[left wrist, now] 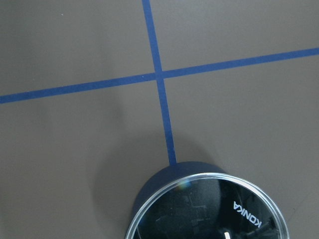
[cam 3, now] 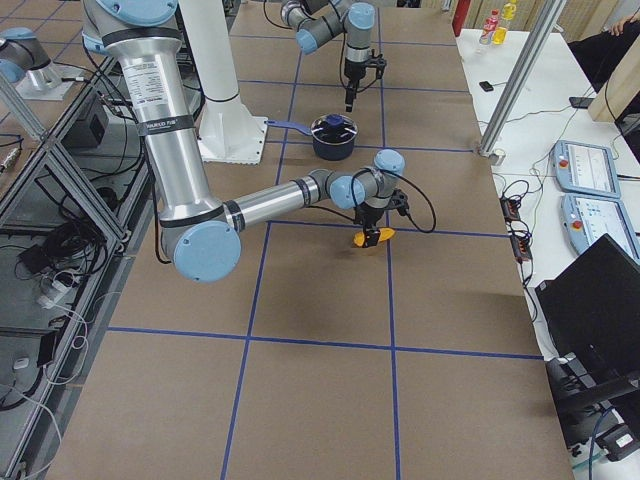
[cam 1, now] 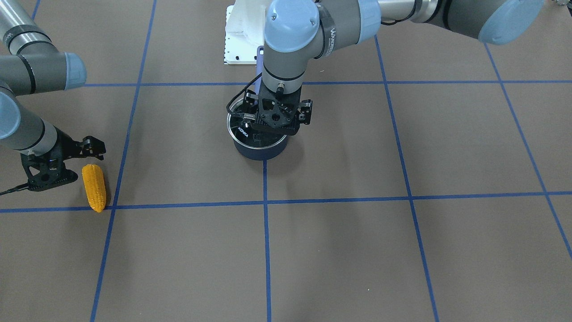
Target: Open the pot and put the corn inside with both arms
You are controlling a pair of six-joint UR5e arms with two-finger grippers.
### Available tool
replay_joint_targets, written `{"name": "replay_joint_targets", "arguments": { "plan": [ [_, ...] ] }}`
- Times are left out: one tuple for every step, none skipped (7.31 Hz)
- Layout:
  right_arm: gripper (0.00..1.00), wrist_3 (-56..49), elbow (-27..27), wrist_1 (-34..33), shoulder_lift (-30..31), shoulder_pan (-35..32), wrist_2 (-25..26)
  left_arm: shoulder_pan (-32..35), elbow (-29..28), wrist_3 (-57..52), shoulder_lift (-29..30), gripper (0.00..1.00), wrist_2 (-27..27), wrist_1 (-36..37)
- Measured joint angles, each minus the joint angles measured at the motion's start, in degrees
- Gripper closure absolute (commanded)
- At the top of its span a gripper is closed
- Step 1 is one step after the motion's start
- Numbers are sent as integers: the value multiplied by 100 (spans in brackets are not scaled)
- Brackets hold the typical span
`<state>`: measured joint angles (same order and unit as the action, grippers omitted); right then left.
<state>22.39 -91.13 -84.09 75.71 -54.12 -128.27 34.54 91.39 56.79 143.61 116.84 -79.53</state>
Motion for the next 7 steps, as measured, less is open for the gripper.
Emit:
{"name": "replay_joint_targets", "arguments": {
  "plan": [
    [1, 9, 68, 123, -18, 9, 2, -91, 40, 144, 0, 1, -106, -3],
    [3, 13, 91, 171, -54, 17, 2, -178, 103, 231, -7, 1, -187, 2],
    [6, 12, 93, 191, -87, 20, 0, -235, 157, 295, -15, 1, -223, 10],
    [6, 10, 94, 197, -112, 31, 3, -282, 181, 356, -30, 1, -237, 13],
    [6, 5, 99, 199, -133, 47, 13, -339, 187, 402, -69, 1, -271, 8],
    [7, 3, 102, 198, -140, 62, 23, -402, 183, 418, -115, 1, -324, -2],
    [12, 2, 106, 194, -142, 79, 27, -448, 173, 421, -137, 1, -359, -12]
  ]
}}
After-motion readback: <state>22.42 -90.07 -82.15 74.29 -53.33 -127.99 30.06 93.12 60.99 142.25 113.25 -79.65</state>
